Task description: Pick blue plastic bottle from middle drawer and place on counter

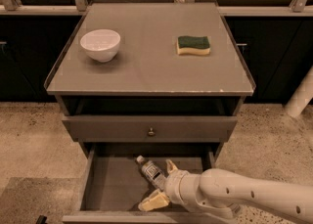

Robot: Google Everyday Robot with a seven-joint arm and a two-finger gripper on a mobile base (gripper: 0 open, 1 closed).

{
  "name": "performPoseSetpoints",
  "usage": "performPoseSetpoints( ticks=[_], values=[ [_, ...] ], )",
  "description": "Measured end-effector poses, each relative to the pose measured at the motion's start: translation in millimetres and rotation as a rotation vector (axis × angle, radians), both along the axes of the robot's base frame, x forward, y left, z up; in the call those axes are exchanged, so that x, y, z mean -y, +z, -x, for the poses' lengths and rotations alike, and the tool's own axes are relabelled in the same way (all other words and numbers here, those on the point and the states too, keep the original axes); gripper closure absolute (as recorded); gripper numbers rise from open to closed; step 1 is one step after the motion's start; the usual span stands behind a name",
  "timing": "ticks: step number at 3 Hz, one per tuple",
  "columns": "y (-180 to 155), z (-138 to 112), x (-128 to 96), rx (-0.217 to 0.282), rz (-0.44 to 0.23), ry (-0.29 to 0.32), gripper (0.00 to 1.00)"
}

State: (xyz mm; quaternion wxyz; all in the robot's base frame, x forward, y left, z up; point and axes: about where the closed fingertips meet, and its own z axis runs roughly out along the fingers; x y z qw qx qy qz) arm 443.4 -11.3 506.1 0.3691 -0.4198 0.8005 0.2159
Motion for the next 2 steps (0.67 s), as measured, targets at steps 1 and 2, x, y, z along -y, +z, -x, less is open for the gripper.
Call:
performPoseSetpoints(
  ticks=[1,2],
  values=[
    [-13,-12,-2,-0.013,-0.025,0.026,0.00],
    [-27,-29,-6,-0.024,-0.052,0.080,0.00]
  ],
)
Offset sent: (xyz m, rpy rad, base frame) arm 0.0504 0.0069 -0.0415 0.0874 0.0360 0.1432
